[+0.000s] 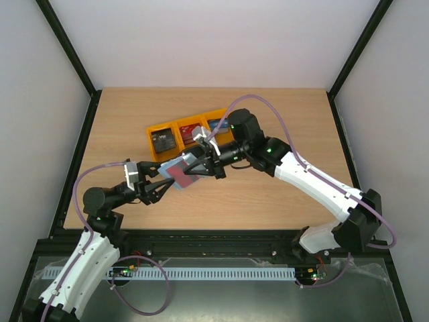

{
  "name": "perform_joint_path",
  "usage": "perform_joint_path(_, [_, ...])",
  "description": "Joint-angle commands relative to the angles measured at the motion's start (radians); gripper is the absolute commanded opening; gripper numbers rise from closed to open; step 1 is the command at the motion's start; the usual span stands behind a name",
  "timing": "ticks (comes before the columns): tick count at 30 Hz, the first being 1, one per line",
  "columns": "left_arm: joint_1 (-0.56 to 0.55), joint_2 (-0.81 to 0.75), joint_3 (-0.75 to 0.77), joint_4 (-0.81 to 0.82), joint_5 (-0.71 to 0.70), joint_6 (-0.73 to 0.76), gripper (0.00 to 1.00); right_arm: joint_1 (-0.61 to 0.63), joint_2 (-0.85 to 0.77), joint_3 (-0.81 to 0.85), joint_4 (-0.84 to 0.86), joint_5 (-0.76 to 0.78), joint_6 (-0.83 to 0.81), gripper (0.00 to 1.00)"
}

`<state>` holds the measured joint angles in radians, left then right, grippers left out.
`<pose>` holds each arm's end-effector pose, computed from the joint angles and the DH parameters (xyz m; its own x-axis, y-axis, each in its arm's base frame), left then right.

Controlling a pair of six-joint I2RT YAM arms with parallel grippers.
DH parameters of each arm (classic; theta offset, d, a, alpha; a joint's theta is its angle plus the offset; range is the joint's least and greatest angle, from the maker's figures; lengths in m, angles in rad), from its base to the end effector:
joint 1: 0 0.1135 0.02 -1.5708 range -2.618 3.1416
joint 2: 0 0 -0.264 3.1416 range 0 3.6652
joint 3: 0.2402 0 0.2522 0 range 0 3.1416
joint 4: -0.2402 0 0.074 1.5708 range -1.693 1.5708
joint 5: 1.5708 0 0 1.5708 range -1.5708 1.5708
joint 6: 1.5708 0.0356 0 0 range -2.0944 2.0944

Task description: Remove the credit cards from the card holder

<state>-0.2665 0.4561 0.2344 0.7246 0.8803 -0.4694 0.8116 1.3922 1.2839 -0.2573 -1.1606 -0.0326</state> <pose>0.1084 -0.0580 0.2810 0.0440 -0.3107 -0.9495 0.9411 0.3319 -0.0650 0.1866 0.2441 0.3749 -0.2173 -0.2479 -0.9441 -0.8864 -0.3550 0.2972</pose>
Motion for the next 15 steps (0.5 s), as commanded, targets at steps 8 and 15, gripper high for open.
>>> perform_joint_path(8, [0.017, -0.004, 0.005, 0.015, 0.038, 0.051, 0.65, 0.005, -0.067, 0.057, -0.085, 0.0, -0.067, 0.02])
perform_joint_path(15, [0.01, 0.008, 0.035, -0.035, -0.017, 0.081, 0.62, 0.005, -0.066, 0.049, -0.039, -0.02, -0.021, 0.02])
